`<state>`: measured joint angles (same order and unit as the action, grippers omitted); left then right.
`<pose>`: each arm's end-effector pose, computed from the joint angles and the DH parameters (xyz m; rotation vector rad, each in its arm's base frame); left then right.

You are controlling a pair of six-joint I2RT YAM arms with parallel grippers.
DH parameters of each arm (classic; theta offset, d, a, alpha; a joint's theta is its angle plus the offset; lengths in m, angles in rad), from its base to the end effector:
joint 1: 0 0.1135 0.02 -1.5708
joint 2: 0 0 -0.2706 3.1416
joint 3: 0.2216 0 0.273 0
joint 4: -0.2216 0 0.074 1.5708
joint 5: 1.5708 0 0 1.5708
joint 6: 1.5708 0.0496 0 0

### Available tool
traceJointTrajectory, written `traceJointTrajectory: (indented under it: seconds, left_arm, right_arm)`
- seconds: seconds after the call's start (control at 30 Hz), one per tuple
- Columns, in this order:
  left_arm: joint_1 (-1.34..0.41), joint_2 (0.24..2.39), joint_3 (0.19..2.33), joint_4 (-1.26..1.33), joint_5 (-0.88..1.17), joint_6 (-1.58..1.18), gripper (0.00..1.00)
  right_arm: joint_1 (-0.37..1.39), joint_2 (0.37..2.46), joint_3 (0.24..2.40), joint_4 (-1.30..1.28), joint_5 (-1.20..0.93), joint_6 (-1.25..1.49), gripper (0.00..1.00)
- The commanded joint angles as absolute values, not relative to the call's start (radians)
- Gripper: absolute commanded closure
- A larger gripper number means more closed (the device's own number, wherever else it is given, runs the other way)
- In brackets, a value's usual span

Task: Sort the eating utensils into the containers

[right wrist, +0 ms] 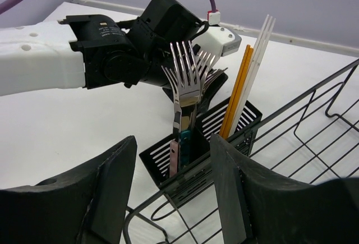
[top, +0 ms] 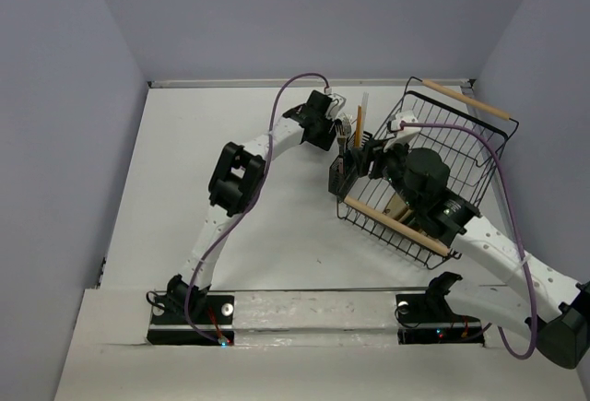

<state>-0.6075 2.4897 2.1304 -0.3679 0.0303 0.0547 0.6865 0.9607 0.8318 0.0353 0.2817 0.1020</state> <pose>0.4900 -0.3425 0.1580 0.7686 2.1875 -0.3177 0.2082 0.1528 0.3492 -0.2730 1.6510 0.3632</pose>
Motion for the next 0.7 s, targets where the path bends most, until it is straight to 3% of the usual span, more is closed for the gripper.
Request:
traceJointTrajectory:
  seconds: [0.0,0.2,0.4,0.53,0.63,0.67]
  left_arm:
    - [-0.611,2.419,2.019,-0.393,0.049,0.072,0.32]
    - [-0.604,2.315,1.821,-0.354,0.078,0.09,0.66]
    - [-0.589,2.243,1.714,-0.304,0.081,0.091,0.91]
    - [-0.568,2.211,1.666,-0.282,0.063,0.11,1.0]
    - [-0.551,2.188,1.631,-0.276,0.072,0.136,1.0]
    - [-0.549,2.163,1.618,-0.276,0.077,0.144,0.95]
  right_arm:
    - [0.68,0.933,0.822,0.052,0.304,0.1,0.39]
    - [0.68,0.913,0.819,0.048,0.302,0.101,0.39]
    - [0.68,0.873,0.811,0.04,0.305,0.11,0.4]
    - [0.68,0.835,0.804,0.014,0.316,0.114,0.4]
    - [0.68,0.796,0.793,0.003,0.331,0.114,0.4]
    - [0.68,0.787,0.792,0.003,0.333,0.114,0.4]
